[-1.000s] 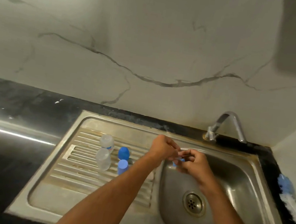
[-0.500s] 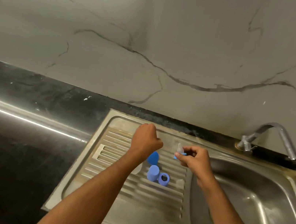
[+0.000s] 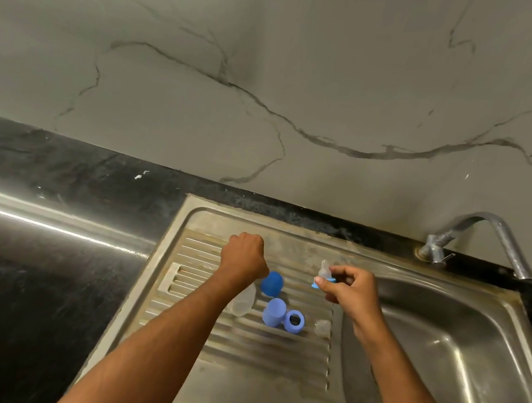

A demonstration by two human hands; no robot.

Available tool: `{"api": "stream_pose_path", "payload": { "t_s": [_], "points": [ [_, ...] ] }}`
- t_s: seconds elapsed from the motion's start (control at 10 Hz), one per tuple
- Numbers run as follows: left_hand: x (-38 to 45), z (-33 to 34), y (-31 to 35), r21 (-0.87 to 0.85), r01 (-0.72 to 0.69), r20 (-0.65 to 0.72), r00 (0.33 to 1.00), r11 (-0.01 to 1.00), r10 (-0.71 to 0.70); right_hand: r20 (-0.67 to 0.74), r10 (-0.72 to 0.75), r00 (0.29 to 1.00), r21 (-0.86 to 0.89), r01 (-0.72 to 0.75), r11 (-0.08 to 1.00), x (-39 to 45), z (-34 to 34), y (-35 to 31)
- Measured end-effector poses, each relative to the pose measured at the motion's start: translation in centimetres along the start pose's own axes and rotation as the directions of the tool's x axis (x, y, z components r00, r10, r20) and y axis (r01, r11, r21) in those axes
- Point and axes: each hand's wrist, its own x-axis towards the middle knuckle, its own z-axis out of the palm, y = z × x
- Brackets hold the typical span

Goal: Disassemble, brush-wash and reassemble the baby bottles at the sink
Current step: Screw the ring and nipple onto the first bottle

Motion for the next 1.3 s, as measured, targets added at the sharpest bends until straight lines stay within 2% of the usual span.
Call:
{"api": "stream_pose_path", "payload": {
  "t_s": [0.2, 0.3, 0.4, 0.5, 0.6, 0.7, 0.8, 0.9, 1.0, 1.1, 1.2, 1.3],
  "points": [
    [0.1, -1.7, 1.1, -0.032, -0.011, -0.106, 0.994, 0.999, 0.008, -0.019, -0.005, 1.0, 0.044, 0.006, 0.999, -0.1, -1.6, 0.7],
    [0.2, -2.9, 2.3, -0.127, -0.072, -0.254, 0.967, 0.989, 0.037, -0.044, 0.022, 0.999, 0.124, -0.017, 0.992, -0.1, -2.9, 1.0],
    [-0.1, -3.4, 4.2, -0.31, -0.152, -0.357, 0.933, 0.938, 0.033, -0.083, 0.07, 0.994, 0.192, -0.053, 0.98, 0.0, -4.8, 1.2],
    [-0.9, -3.2, 6.8, -0.521, -0.197, -0.347, 0.938, 0.831, 0.005, -0.105, 0.085, 0.991, 0.25, -0.056, 0.967, -0.5, -7.6, 0.7],
    [-1.7, -2.9, 10.0, -0.695, -0.16, -0.178, 0.983, 0.701, 0.048, -0.105, 0.081, 0.991, 0.291, -0.047, 0.956, -1.6, -11.6, -0.2],
    [-2.6, -3.0, 13.6, -0.731, -0.157, -0.092, 0.987, 0.665, 0.132, -0.102, 0.025, 0.994, 0.269, 0.003, 0.963, -2.7, -16.7, -1.7],
    [-4.0, -4.3, 17.6, -0.761, -0.225, -0.094, 0.966, 0.608, 0.24, -0.088, -0.067, 0.994, 0.292, 0.09, 0.952, -4.2, -22.2, -4.0],
    [-4.8, -5.3, 20.6, -0.853, -0.233, -0.017, 0.907, 0.468, 0.422, -0.074, -0.203, 0.976, 0.505, 0.212, 0.837, -6.2, -26.7, -5.6],
    [-3.6, -3.5, 22.0, -0.968, 0.124, 0.232, 0.772, 0.219, 0.591, -0.011, -0.129, 0.992, 0.71, 0.099, 0.697, -6.0, -28.1, -2.2],
    [-3.0, 3.8, 23.3, -0.577, -0.059, 0.383, 0.861, 0.815, 0.333, -0.089, 0.19, 0.978, -0.479, -0.209, 0.852, -4.4, -25.9, 7.4],
    [-3.7, 11.0, 22.8, 0.023, -0.35, 0.227, 0.914, 0.936, 0.336, -0.243, 0.177, 0.954, -0.772, -0.301, 0.56, -4.8, -24.7, 13.6],
    [-3.3, 11.6, 23.8, -0.131, -0.302, 0.279, 0.903, 0.944, 0.327, -0.259, 0.207, 0.944, -0.664, -0.329, 0.671, -5.0, -26.2, 12.3]
  ]
}}
